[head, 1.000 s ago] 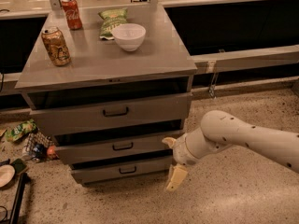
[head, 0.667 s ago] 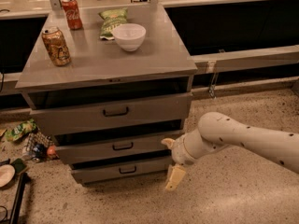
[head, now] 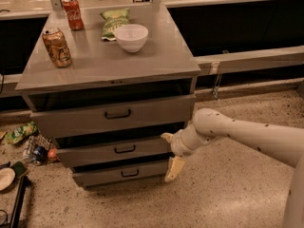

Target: Open middle drawer

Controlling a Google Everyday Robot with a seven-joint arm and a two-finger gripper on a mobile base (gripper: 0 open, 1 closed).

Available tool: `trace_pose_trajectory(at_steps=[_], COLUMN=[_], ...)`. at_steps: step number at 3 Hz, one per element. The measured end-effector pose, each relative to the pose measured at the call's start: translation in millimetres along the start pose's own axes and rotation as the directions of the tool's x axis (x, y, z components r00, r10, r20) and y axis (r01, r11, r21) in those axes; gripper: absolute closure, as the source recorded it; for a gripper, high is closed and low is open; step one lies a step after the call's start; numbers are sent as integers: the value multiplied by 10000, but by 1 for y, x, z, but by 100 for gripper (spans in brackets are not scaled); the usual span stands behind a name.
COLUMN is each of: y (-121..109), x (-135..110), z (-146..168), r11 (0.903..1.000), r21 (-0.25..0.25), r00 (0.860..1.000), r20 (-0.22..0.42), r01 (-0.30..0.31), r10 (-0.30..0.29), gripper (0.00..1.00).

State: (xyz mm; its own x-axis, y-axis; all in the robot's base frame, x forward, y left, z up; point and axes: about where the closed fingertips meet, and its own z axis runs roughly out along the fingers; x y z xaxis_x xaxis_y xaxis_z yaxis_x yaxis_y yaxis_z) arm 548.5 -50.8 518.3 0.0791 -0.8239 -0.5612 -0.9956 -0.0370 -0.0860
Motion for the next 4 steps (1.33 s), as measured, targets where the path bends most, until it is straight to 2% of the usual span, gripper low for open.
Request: trace_pose_trajectory(at_steps=[1,3,4], y=[-27,-69,-84], x=[11,23,27], z=[12,37,43], r11=[9988,9867,9813], r21=[112,283,394], r00=[9988,9870,9819], r20=[-103,100,115], r01=[472,1601,1886], r10=[-471,-1605,-1892], gripper=[0,0,0])
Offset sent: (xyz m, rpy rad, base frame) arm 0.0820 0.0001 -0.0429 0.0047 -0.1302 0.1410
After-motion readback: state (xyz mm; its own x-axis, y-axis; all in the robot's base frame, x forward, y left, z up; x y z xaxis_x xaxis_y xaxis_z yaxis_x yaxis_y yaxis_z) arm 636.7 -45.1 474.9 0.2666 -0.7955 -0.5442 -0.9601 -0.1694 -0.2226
